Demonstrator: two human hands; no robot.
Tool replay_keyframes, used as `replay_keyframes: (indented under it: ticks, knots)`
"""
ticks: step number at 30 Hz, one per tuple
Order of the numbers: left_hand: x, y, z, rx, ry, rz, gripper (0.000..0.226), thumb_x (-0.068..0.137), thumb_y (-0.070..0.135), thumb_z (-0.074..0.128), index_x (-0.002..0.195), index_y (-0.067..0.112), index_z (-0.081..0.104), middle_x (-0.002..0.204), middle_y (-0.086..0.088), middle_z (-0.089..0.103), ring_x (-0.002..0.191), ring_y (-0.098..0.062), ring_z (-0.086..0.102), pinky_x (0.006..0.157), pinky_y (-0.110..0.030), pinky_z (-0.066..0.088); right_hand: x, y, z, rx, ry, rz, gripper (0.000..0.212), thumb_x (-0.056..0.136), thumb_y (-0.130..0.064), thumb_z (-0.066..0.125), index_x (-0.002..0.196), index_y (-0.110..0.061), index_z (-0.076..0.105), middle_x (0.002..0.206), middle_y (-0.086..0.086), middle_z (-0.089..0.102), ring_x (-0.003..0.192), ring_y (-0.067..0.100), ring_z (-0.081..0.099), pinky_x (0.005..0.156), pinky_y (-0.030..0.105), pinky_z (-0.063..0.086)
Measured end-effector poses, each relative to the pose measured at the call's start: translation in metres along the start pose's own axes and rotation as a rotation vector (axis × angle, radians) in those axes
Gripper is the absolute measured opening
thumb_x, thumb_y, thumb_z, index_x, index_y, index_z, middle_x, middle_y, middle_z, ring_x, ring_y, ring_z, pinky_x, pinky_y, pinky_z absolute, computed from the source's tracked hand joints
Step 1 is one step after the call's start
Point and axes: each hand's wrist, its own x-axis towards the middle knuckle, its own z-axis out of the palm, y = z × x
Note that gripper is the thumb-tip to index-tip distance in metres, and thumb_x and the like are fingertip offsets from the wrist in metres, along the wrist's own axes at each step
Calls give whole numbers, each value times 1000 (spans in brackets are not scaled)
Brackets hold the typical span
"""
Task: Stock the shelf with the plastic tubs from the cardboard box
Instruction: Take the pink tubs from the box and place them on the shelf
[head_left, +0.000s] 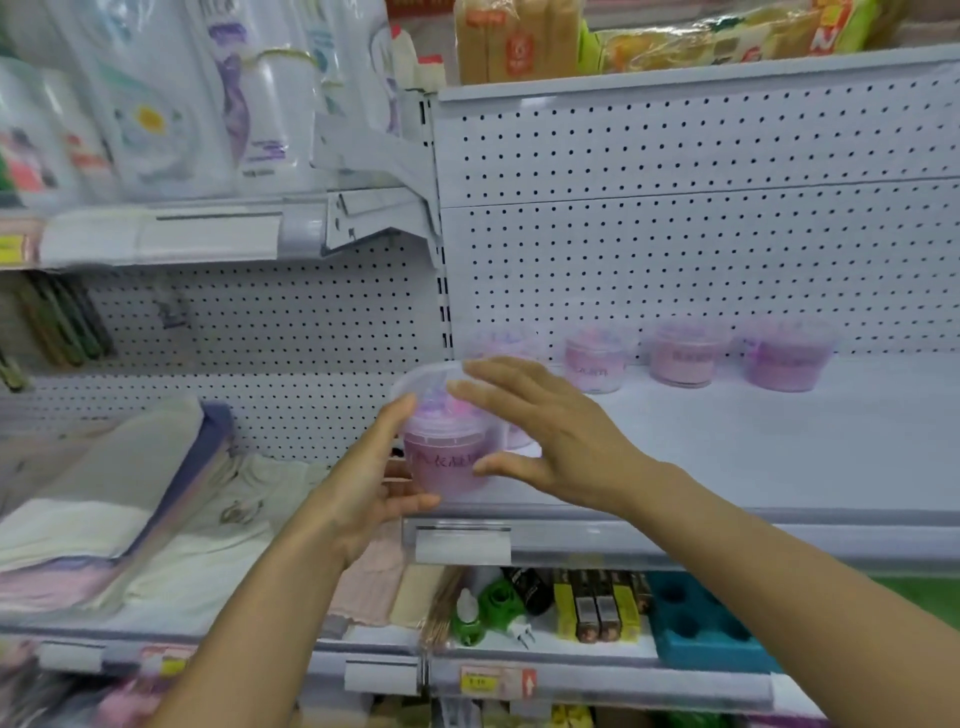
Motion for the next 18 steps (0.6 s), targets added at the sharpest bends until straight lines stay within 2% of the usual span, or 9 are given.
replay_keyframes:
  ticks: [3,6,8,10,12,15,18]
  knots:
    - [-2,3,21,73,-112,-26,72,66,74,54,118,24,60,96,-17,54,77,-29,63,78,-43,58,-17,5,-16,8,57,23,42,92,-43,54,129,-24,57,131,-9,58,122,13,50,86,35,52]
    - [2,3,41,370,-122,60,71,71,84,36,115,34,59,104,-5,63,86,-25,65,79,-44,57,-45,25,-33,85,96,169,40,92,-44,52,125,-24,60,126,-11,61,117,9,54,87,36,53]
    - [17,-3,51,682,60,305,65,77,81,32,120,38,56,118,6,59,105,-20,57,92,-42,49,-63,43,-41,86,124,278,39,90,-46,54,123,-26,62,124,-13,62,115,8,55,89,36,52]
    - [36,-7,60,910,211,619,57,87,64,45,134,32,48,134,7,49,124,-17,43,103,-35,36,-78,61,-43,33,107,375,36,89,-41,59,122,-27,63,123,-13,62,115,9,54,88,38,52]
    - [57,-10,67,1054,154,780,58,91,47,54,143,28,38,148,5,38,137,-16,29,112,-32,25,-88,74,-40,-2,73,449,32,89,-31,64,121,-26,64,123,-12,62,116,11,53,87,40,52]
    - [80,-11,70,1282,59,793,59,93,41,54,147,30,32,155,6,30,142,-16,23,115,-31,17,-91,86,-34,-6,69,515,32,89,-26,65,121,-25,64,123,-11,61,118,11,50,90,36,50]
    - [89,-12,67,1318,94,763,47,95,32,51,142,36,40,148,7,39,134,-15,34,103,-31,35,-85,96,-27,-16,51,542,33,89,-25,64,122,-24,63,127,-11,60,123,11,47,92,33,47]
